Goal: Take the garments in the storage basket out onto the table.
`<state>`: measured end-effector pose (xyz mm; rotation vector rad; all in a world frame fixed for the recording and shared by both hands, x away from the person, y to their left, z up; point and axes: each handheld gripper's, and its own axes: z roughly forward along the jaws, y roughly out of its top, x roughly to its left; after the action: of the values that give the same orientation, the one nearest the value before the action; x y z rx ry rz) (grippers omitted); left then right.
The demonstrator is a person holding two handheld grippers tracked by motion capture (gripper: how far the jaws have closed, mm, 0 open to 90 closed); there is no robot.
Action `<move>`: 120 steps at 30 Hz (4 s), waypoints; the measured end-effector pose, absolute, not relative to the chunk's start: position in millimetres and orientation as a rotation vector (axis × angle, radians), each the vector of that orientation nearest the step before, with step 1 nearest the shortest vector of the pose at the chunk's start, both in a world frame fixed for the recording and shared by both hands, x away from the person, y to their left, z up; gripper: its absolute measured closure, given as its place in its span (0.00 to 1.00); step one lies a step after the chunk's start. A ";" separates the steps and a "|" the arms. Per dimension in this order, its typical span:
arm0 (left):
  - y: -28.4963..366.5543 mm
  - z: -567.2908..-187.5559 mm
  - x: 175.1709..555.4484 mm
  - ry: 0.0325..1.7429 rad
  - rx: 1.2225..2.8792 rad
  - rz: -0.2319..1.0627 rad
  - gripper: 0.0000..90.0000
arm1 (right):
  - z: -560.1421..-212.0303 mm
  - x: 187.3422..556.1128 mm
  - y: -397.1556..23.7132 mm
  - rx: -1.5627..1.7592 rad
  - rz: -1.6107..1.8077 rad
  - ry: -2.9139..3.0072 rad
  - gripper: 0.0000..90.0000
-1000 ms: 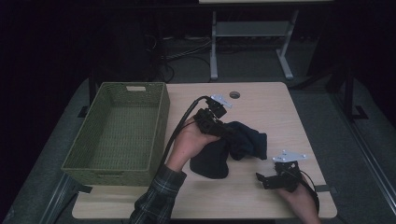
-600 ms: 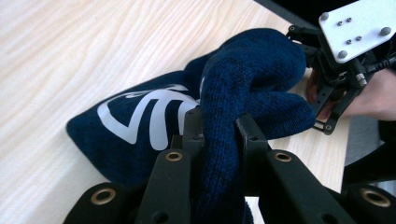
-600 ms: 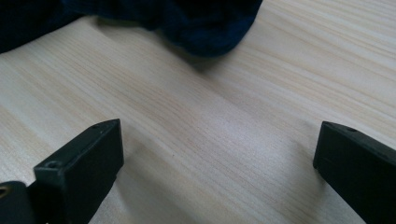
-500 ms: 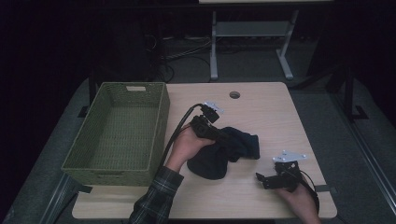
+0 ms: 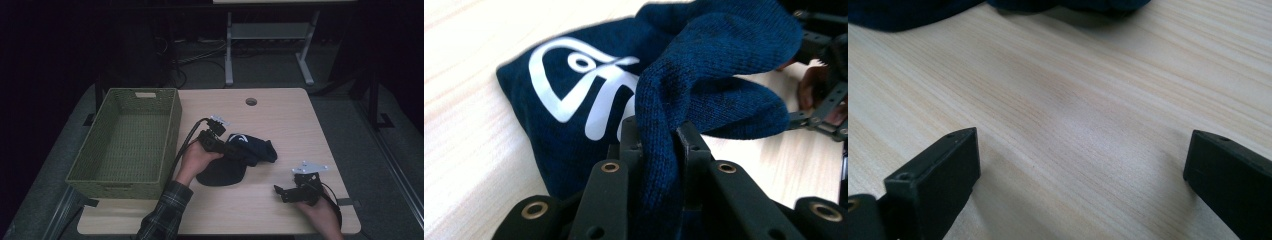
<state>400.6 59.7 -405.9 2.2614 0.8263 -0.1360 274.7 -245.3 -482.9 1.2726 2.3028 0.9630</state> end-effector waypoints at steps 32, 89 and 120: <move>86.9 -379.0 366.6 0.766 2.232 -0.007 0.45 | -482.8 274.7 -245.3 1.273 0.963 2.303 0.02; 78.9 -455.8 312.1 0.657 2.381 -0.051 1.00 | -472.5 262.9 -242.7 1.227 0.952 2.367 0.18; 78.9 -456.2 314.1 0.666 2.387 -0.065 1.00 | -430.8 258.7 -223.7 0.952 1.247 2.439 0.29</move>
<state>314.1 78.9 -456.2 2.3874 0.6661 -0.0654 258.7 -223.7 -430.8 0.9523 2.4393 1.2470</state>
